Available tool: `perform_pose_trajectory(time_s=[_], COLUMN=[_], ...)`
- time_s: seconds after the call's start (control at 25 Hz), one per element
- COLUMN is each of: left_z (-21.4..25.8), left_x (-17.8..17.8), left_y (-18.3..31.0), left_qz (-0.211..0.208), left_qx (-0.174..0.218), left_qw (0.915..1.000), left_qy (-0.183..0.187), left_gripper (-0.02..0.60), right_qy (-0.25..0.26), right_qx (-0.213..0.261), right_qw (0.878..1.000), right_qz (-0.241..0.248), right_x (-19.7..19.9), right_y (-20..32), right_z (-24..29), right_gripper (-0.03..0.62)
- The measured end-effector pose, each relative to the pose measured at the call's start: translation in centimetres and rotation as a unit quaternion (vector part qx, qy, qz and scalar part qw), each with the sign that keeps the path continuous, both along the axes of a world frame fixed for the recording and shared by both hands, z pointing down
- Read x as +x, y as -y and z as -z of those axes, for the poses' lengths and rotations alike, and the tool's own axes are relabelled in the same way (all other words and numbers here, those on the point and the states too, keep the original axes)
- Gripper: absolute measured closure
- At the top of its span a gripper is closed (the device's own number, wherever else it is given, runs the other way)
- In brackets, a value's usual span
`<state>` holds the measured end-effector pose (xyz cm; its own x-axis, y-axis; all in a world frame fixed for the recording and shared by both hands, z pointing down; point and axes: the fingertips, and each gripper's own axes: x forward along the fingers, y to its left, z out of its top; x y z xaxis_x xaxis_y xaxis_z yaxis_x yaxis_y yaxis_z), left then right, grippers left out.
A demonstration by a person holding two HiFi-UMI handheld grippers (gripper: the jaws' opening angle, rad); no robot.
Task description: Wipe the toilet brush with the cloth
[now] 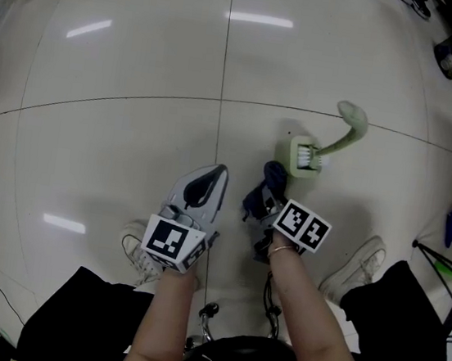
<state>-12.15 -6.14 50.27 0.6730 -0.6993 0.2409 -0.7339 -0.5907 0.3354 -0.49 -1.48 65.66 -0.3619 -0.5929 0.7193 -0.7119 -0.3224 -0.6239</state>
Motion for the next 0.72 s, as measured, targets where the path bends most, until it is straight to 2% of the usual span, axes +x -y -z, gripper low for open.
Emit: perform_pose_trajectory(time_s=[0.12, 0.28, 0.4, 0.52, 0.72], left_z=[0.8, 2.3, 3.0, 3.0, 2.8], left_x=[0.2, 0.4, 0.3, 0.3, 0.0], left_y=[0.3, 1.1, 1.5, 1.4, 1.6], left_qz=[0.002, 0.006, 0.006, -0.002, -0.005], left_qx=[0.006, 0.020, 0.024, 0.023, 0.021], left_qw=[1.0000, 0.9997, 0.9996, 0.9997, 0.9998], left_qy=[-0.003, -0.009, -0.012, -0.007, -0.003], left_gripper=[0.575, 0.575, 0.575, 0.575, 0.575], right_qy=[0.023, 0.052, 0.067, 0.079, 0.102], right_qx=[0.008, 0.073, 0.097, 0.087, 0.049], right_qw=[1.000, 0.996, 0.993, 0.993, 0.992], right_qz=[0.019, 0.013, -0.002, -0.022, -0.049], right_x=[-1.9, -3.6, -3.8, -3.7, -3.9], right_y=[0.5, 5.8, 9.6, 11.2, 9.3], right_z=[1.8, 6.9, 8.7, 8.1, 5.9], right_gripper=[0.530, 0.530, 0.530, 0.530, 0.531])
